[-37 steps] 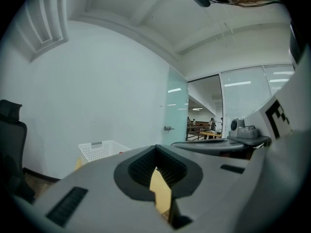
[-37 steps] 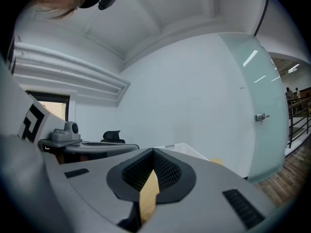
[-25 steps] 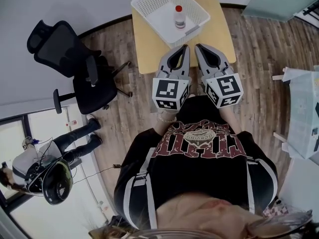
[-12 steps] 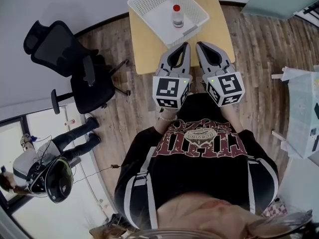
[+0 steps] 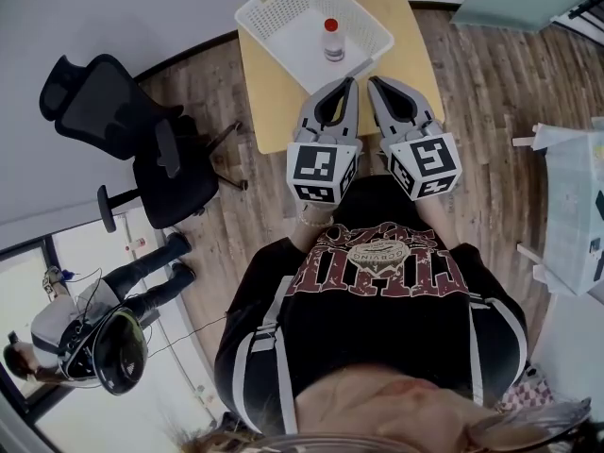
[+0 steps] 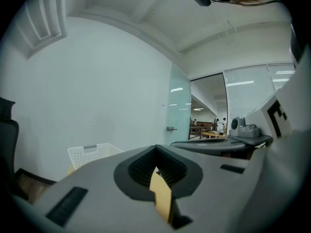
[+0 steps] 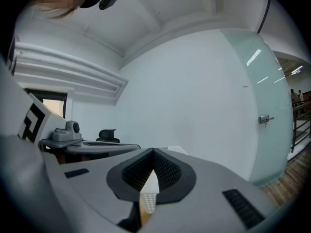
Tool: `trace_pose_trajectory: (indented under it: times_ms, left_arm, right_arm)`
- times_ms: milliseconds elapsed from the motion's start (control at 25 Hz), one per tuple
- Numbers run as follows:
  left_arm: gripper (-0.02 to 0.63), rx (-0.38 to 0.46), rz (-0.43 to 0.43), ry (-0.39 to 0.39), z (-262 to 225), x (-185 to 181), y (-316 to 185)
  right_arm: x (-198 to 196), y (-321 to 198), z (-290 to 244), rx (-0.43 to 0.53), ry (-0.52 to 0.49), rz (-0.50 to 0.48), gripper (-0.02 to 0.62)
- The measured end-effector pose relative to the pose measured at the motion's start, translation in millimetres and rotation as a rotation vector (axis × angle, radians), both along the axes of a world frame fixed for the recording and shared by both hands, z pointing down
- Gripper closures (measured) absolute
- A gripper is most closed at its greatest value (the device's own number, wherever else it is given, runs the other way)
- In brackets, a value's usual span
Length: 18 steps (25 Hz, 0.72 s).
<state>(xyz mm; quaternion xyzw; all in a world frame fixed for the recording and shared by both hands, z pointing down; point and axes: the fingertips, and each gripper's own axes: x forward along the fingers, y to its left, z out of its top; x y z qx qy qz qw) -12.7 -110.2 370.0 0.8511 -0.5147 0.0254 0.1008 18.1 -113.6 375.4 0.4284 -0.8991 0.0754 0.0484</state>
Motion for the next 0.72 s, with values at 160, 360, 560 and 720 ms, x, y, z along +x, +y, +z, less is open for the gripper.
trace_pose_trajectory:
  times_ms: [160, 360, 560, 720]
  left_arm:
    - [0.560, -0.003, 0.008, 0.001, 2.2, -3.6, -11.6]
    - [0.560, -0.014, 0.021, 0.001, 5.8, -8.4, -31.2]
    - [0.560, -0.018, 0.032, -0.003, 8.6, -15.2, -49.8]
    - [0.560, -0.027, 0.039, -0.005, 13.8, -21.9, -64.6]
  right_arm:
    - [-3.6, -11.3, 2.0, -0.003, 0.002, 0.008, 0.578]
    - [-9.0, -30.3, 4.2, -0.006, 0.004, 0.020, 0.578]
    - [-14.5, -49.4, 8.0, -0.011, 0.004, 0.036, 0.578]
    - [-19.2, -65.5, 14.8, -0.024, 0.008, 0.050, 0.578]
